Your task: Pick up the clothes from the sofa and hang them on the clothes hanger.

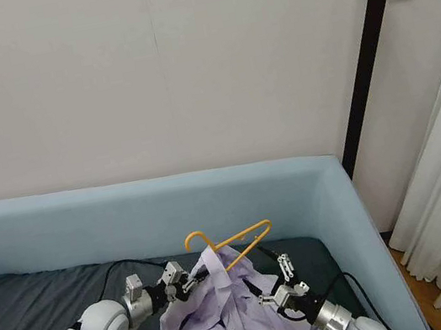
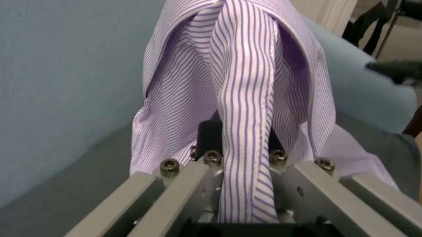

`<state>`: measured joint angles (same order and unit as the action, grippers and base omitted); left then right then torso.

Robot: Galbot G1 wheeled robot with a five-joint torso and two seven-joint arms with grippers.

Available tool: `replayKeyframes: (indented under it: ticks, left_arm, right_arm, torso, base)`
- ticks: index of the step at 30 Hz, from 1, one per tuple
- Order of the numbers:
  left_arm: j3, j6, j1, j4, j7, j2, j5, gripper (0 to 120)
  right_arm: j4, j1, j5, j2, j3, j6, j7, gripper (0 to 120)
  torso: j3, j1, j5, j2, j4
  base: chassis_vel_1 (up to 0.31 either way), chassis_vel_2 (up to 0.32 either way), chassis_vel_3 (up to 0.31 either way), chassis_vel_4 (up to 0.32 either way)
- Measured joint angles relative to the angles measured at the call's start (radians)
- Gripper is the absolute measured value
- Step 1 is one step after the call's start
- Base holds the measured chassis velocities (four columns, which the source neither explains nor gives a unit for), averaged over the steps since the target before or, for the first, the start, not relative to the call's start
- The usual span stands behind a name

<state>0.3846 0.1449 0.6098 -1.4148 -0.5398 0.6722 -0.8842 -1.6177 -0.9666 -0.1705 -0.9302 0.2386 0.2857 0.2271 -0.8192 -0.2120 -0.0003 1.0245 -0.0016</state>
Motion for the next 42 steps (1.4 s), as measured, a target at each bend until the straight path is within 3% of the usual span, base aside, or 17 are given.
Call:
replayKeyframes:
  ticks: [4, 12, 24, 32, 42]
  left_arm:
    - [-0.052, 0.035, 0.046, 0.027, -0.035, 0.013, -0.037, 1]
    - [-0.116, 0.048, 0.109, 0.032, -0.034, -0.002, -0.022, 1]
    - [-0.134, 0.053, 0.142, 0.078, -0.054, -0.001, -0.012, 1]
    - [-0.173, 0.053, 0.170, 0.053, -0.046, -0.002, -0.014, 1]
    - [-0.189, 0.051, 0.192, 0.037, -0.046, -0.002, -0.013, 1]
  right_arm:
    - [-0.001, 0.012, 0.156, -0.001, 0.043, -0.161, 0.024, 100]
    - [0.052, 0.049, 0.265, -0.051, 0.073, -0.305, 0.052, 100]
    - [0.228, 0.131, 0.203, -0.169, 0.115, -0.355, 0.054, 100]
    - [0.345, 0.176, 0.052, -0.223, 0.154, -0.370, 0.070, 100]
    - [0.485, 0.218, -0.007, -0.298, 0.150, -0.364, 0.083, 100]
  torso:
    - [0.000, 0.000, 0.0001, 0.000, -0.0001]
    - [0.000, 0.000, 0.0002, 0.000, 0.0001]
    - [0.000, 0.000, 0.0000, 0.000, 0.0001]
    - [0.000, 0.000, 0.0000, 0.000, 0.0000]
    - [0.000, 0.000, 0.0002, 0.000, 0.0002]
  base:
    - [0.000, 0.000, 0.000, 0.000]
    - [0.000, 0.000, 0.000, 0.000]
    - [0.000, 0.000, 0.000, 0.000]
    - [0.000, 0.000, 0.000, 0.000]
    - [0.000, 0.000, 0.000, 0.000]
